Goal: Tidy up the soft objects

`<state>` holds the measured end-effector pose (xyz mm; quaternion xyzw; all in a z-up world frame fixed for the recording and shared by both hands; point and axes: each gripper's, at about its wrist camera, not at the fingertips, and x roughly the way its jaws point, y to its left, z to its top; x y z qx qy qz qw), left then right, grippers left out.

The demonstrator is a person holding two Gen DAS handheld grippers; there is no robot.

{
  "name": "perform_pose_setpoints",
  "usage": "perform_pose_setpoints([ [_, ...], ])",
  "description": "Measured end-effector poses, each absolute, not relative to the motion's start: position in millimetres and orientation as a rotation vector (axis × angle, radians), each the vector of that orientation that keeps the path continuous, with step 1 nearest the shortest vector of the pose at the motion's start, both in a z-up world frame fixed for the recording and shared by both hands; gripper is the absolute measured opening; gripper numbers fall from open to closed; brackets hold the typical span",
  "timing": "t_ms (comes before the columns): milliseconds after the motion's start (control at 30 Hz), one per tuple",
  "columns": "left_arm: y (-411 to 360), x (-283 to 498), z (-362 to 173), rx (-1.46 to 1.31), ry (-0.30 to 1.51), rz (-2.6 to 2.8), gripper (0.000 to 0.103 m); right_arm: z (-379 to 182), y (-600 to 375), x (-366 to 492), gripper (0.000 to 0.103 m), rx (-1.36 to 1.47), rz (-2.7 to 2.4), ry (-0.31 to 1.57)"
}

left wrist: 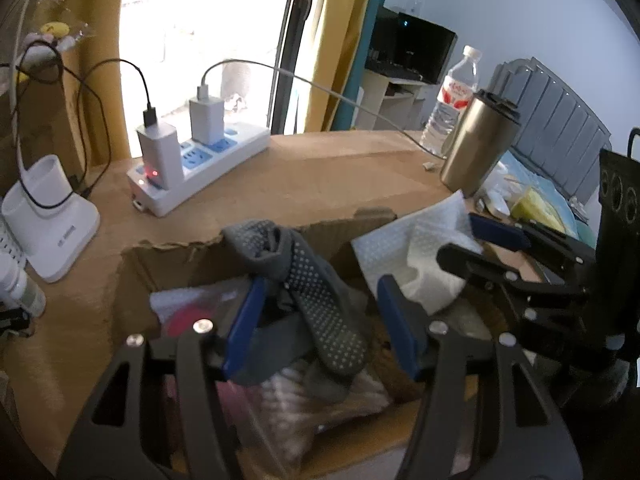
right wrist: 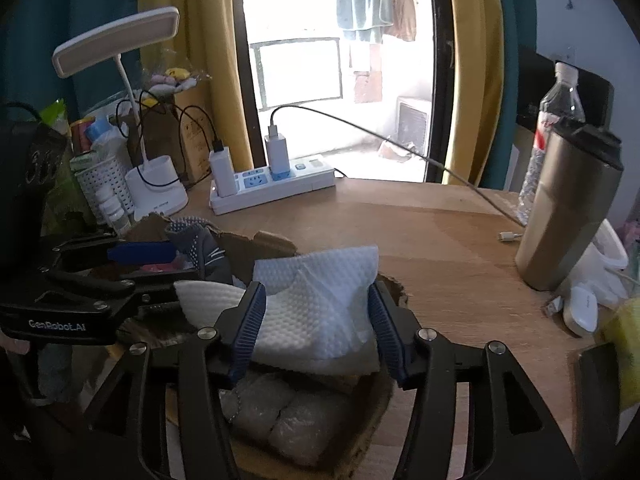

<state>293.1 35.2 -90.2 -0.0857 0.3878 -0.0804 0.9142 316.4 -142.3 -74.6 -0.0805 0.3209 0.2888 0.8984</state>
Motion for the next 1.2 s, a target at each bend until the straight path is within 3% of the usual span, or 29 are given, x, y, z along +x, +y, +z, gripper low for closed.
perform_pose_setpoints([
  [367, 43.8, 247.9, -60.5, -0.188, 0.703, -0.149, 0.061, -48.9, -150.7, 284.1, 0.066, -0.174, 0.549, 0.612],
  [467, 46.6, 233.0, -52.1, -0.193, 0.674, -0.146, 0.081, -42.7, -151.7, 273.6, 0.070, -0.176, 0.538, 0.598],
  [500, 48.6, 225.9, -48.7, -0.202, 0.658, -0.148, 0.083, -40.6, -151.9, 270.1, 0.070, -0.175, 0.535, 0.594],
  [1200, 51.8, 129.5, -12.6, -0.197, 0.514, -0.122, 0.086, -1.1, -161.9, 182.0, 0.075, -0.160, 0.491, 0.516],
])
